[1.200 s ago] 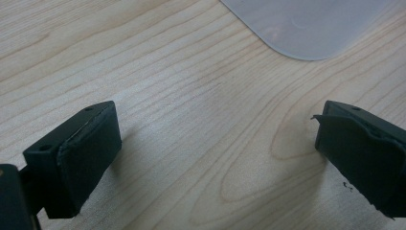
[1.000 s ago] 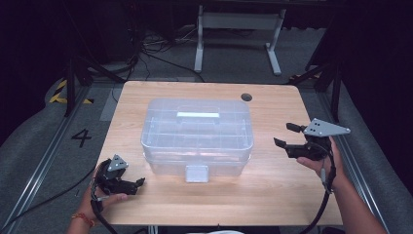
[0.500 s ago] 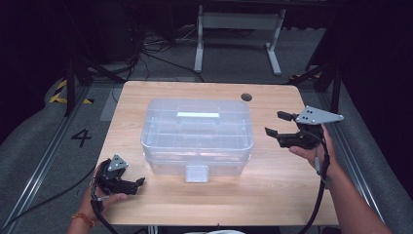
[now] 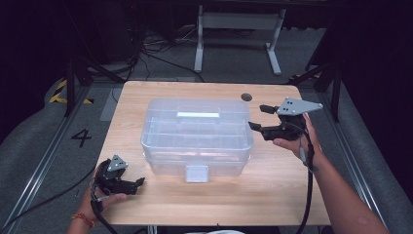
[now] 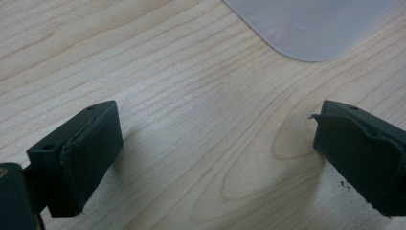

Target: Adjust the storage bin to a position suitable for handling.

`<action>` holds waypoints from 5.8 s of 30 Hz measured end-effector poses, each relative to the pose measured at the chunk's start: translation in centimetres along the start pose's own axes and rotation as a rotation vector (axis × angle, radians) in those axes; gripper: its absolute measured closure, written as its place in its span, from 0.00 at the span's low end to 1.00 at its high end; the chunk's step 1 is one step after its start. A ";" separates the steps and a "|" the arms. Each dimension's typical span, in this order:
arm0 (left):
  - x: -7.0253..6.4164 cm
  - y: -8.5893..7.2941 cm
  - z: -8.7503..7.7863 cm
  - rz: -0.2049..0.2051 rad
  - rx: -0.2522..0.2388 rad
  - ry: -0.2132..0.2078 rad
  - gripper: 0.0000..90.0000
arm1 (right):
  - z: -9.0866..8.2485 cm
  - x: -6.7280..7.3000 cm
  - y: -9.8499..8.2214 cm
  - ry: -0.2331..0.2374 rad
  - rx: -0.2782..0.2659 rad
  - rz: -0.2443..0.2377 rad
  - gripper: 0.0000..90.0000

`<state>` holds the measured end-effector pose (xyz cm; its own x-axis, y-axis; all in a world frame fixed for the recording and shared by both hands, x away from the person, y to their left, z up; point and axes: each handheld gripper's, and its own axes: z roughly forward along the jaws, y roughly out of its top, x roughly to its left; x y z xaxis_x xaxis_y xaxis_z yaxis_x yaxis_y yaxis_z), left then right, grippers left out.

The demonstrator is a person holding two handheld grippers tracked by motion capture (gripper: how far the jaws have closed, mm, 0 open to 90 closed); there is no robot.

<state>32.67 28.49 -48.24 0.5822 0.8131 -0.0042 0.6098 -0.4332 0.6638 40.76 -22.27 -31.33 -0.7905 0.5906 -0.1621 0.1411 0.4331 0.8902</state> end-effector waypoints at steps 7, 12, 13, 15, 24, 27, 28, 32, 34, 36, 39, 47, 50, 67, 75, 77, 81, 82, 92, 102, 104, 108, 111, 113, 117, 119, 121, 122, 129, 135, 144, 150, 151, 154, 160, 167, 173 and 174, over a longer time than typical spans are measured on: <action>0.0 0.0 0.0 -0.003 0.001 -0.004 0.04 | 1.7 0.9 1.1 0.036 0.010 -0.021 0.35; 0.0 0.0 0.0 0.001 0.000 0.000 0.04 | 2.8 1.5 1.7 0.056 0.019 -0.039 0.37; 0.0 0.0 0.0 -0.001 0.001 -0.002 0.04 | 3.0 1.6 1.8 0.061 0.021 -0.044 0.37; 0.0 0.0 0.0 -0.002 0.002 -0.003 0.04 | 3.5 1.9 2.0 0.068 0.028 -0.054 0.38; 0.0 0.0 0.0 0.002 0.002 0.000 0.04 | 5.0 2.6 2.9 0.098 0.043 -0.083 0.45; 0.0 0.0 -0.1 0.003 0.003 0.001 0.04 | 5.5 2.8 3.2 0.109 0.053 -0.088 0.49; 0.0 0.0 -0.1 0.003 0.003 0.001 0.04 | 5.7 2.8 3.3 0.114 0.058 -0.096 0.51; 0.0 -0.1 -0.1 0.000 -0.001 0.001 0.04 | 6.3 3.1 3.7 0.131 0.070 -0.113 0.56; 0.0 -0.1 -0.1 -0.002 0.000 0.000 0.04 | 6.6 3.2 3.8 0.143 0.073 -0.115 0.59; 0.0 -0.1 -0.1 0.000 -0.001 0.001 0.04 | 6.9 3.4 3.8 0.154 0.081 -0.123 0.62; 0.0 -0.1 -0.1 -0.002 0.000 -0.001 0.04 | 7.3 3.7 3.9 0.157 0.094 -0.134 0.65; 0.1 -0.2 -0.2 -0.007 -0.008 0.010 0.08 | 8.2 4.1 4.5 0.175 0.122 -0.146 0.77; 0.1 -0.2 -0.3 -0.019 -0.015 0.013 0.10 | 8.2 4.0 4.5 0.195 0.122 -0.138 0.83; 0.2 0.2 -0.5 -0.060 -0.046 0.012 0.36 | 8.2 3.7 4.7 0.231 0.127 -0.149 0.86; -0.7 1.6 -2.7 -0.025 -0.137 0.051 0.43 | 8.2 3.3 5.3 0.248 0.149 -0.141 0.86; -0.9 1.9 -3.2 -0.029 -0.160 0.052 0.46 | 8.3 2.9 5.6 0.257 0.154 -0.127 0.86; -1.3 2.7 -4.3 -0.007 -0.195 0.064 0.57 | 8.3 2.6 5.9 0.264 0.158 -0.110 0.86; -1.4 2.9 -4.4 -0.007 -0.210 0.054 0.59 | 8.4 2.3 6.1 0.270 0.163 -0.094 0.86; -2.4 5.0 -5.2 0.066 -0.262 -0.006 0.97 | 8.3 1.8 7.4 0.271 0.183 -0.108 0.84; -2.6 5.9 -5.0 0.061 -0.304 -0.016 1.00 | 7.9 1.8 7.9 0.263 0.163 -0.100 0.85; -2.5 6.0 -5.0 0.069 -0.314 -0.016 1.00 | 7.9 1.8 7.9 0.261 0.163 -0.100 0.84; -2.5 6.1 -5.0 0.068 -0.325 -0.020 1.00 | 7.9 1.7 7.8 0.257 0.156 -0.090 0.84; -2.5 6.1 -5.1 0.075 -0.340 -0.026 1.00 | 7.9 1.7 7.7 0.247 0.141 -0.077 0.84; -2.5 6.2 -5.1 0.075 -0.343 -0.027 1.00 | 7.9 1.8 7.6 0.239 0.135 -0.076 0.84; -2.4 6.4 -5.1 0.085 -0.338 -0.020 1.00 | 7.2 2.0 7.5 0.212 0.094 -0.079 0.80; -2.4 6.4 -5.2 0.085 -0.339 -0.020 1.00 | 6.2 1.9 7.6 0.197 0.064 -0.080 0.78; -2.5 6.5 -5.2 0.085 -0.342 -0.016 1.00 | 5.0 1.7 7.6 0.170 0.050 -0.097 0.75; -2.5 6.5 -5.3 0.085 -0.338 -0.013 1.00 | 4.4 1.6 7.4 0.150 0.046 -0.108 0.74; -2.6 7.1 -5.8 0.104 -0.340 0.004 1.00 | 0.5 0.6 5.0 0.063 0.001 -0.108 0.69; -2.6 7.5 -6.1 0.101 -0.338 0.007 1.00 | -1.9 -0.6 1.9 0.013 -0.019 -0.056 0.63; -2.5 8.0 -6.4 0.108 -0.340 0.007 1.00 | -3.9 -1.7 -2.1 -0.043 -0.033 0.025 0.53; -2.4 8.5 -6.7 0.114 -0.343 0.016 1.00 | -3.0 -1.4 -4.7 -0.054 0.005 0.038 0.52; -2.4 8.5 -6.7 0.114 -0.343 0.016 1.00 | -2.8 -1.3 -5.0 -0.054 0.014 0.041 0.51; -2.4 8.7 -6.9 0.118 -0.344 0.015 1.00 | -2.2 -1.0 -5.7 -0.056 0.032 0.036 0.50; -2.3 9.2 -7.2 0.123 -0.347 0.020 1.00 | -0.4 0.1 -6.8 -0.024 0.072 0.002 0.48; -2.2 9.6 -7.4 0.130 -0.344 0.020 1.00 | 0.2 1.6 -6.8 -0.030 0.023 -0.031 0.49; -2.2 9.7 -7.4 0.138 -0.347 0.023 0.98 | 0.1 2.3 -6.1 -0.060 -0.042 -0.045 0.49; -2.3 9.7 -7.3 0.146 -0.344 0.028 0.98 | 0.1 2.6 -6.0 -0.061 -0.060 -0.048 0.50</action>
<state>33.33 25.26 -36.29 0.6320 0.7647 0.1259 0.3024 -0.3929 0.8684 37.93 -23.31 -37.17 -0.7574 0.6115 -0.2288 0.0669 0.4212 0.9045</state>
